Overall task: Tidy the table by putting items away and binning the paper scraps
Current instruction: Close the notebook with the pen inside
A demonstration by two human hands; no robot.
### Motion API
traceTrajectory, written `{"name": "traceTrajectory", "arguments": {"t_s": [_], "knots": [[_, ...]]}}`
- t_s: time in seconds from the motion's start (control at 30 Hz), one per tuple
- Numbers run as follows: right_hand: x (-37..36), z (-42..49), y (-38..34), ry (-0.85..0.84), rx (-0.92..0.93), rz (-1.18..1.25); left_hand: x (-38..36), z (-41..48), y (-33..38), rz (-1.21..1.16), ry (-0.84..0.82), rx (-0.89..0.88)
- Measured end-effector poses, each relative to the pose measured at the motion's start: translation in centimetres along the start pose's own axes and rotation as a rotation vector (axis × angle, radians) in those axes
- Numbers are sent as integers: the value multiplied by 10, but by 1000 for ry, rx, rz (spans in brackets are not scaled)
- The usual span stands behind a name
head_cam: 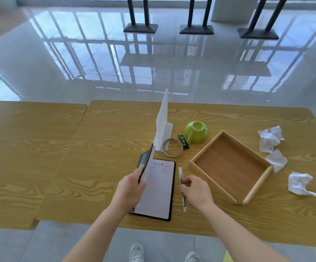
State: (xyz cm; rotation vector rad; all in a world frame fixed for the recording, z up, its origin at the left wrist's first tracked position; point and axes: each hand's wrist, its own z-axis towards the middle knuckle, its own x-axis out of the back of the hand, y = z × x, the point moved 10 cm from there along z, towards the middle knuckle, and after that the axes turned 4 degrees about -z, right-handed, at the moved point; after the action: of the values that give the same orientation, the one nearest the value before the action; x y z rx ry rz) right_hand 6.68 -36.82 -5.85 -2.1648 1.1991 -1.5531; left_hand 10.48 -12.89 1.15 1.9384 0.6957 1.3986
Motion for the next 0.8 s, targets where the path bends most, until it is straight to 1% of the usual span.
{"name": "traceTrajectory", "arguments": {"t_s": [0.13, 0.23, 0.3, 0.4, 0.5, 0.57, 0.67, 0.8], "knots": [[-10, 0, -16, -38, -5, 67, 28, -8, -18, -229, 43, 75], [-23, 2, -30, -78, -41, 187, 38, -14, -30, -347, 56, 123], [-37, 3, -43, -122, -62, 208, 42, -19, -37, -406, 78, 142], [-62, 6, -63, -172, -51, 149, 46, -24, -43, -431, 105, 135], [-82, 10, -82, -173, -16, 39, 48, -24, -45, -442, 122, 127], [-92, 12, -90, -186, -3, 23, 49, -24, -43, -444, 125, 111], [-109, 9, -94, -241, -4, 77, 47, -24, -39, -442, 121, 94], [-126, 0, -96, -367, -18, 312, 43, -24, -37, -425, 114, 90]]}}
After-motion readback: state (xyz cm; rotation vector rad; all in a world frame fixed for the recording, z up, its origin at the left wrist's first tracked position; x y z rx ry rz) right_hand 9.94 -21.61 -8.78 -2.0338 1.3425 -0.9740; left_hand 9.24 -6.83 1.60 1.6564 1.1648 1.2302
